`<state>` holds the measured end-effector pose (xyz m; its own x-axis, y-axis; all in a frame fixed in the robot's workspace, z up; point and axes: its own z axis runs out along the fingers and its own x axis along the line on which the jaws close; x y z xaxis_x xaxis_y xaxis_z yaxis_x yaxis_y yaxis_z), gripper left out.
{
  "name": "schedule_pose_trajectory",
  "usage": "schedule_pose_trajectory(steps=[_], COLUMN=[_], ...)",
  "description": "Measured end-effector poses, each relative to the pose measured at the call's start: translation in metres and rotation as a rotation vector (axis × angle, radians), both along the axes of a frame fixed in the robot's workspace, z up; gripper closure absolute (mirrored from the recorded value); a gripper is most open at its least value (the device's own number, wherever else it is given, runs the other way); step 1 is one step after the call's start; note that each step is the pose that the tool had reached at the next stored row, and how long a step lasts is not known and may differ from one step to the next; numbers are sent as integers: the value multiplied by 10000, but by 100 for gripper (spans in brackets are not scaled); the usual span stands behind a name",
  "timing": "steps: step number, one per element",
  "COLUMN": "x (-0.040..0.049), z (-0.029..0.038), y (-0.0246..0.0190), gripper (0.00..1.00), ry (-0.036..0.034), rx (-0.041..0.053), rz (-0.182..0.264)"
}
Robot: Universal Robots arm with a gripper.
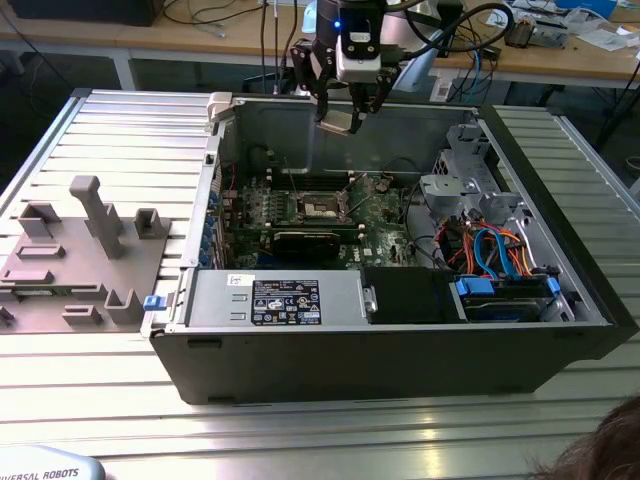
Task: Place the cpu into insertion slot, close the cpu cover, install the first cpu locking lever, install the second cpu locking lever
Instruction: 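Place the cpu into insertion slot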
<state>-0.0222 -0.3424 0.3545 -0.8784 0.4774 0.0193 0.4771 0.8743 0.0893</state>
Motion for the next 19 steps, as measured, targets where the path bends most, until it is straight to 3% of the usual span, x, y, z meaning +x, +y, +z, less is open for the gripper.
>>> schedule_pose_trajectory(steps=[19], x=[0], z=[0], y=[0], gripper=[46], ry=[0], rx=[0], rz=[-544])
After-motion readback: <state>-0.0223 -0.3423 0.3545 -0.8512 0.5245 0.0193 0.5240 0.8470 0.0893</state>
